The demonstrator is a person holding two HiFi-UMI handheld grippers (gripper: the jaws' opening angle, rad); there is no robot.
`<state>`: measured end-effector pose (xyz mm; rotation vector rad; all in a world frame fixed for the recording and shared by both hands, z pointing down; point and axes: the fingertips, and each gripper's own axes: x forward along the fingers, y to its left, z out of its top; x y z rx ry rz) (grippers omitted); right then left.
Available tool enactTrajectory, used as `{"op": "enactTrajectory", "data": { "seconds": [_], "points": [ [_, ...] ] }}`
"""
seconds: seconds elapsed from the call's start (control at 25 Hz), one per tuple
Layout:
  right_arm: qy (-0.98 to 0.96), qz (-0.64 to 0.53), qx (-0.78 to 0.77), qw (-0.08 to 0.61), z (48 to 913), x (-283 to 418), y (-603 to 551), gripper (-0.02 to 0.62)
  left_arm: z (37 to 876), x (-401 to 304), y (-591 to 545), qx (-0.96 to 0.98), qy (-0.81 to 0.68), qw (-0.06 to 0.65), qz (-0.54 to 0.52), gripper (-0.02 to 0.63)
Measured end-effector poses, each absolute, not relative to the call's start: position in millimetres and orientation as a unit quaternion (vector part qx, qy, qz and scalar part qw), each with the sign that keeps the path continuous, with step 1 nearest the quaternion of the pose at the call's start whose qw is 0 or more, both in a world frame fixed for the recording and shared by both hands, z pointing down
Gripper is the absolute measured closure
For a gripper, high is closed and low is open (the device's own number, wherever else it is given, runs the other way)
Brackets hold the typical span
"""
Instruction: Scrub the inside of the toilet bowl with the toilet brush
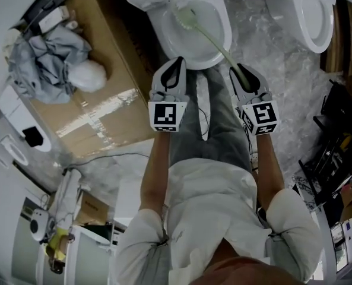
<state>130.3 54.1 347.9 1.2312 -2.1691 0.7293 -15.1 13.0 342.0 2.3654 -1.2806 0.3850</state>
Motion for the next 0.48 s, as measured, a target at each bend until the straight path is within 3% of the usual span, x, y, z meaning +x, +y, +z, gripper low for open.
{"op": "enactTrajectory", "data": {
  "seconds": [0.48],
  "points": [
    [-0.808,0.298,0.391,0.325,426.6,127.8,49.3,0.5,403.4,-14.5,13.4,0.812,-0.504,0.253,0.151,0.589]
  ]
}}
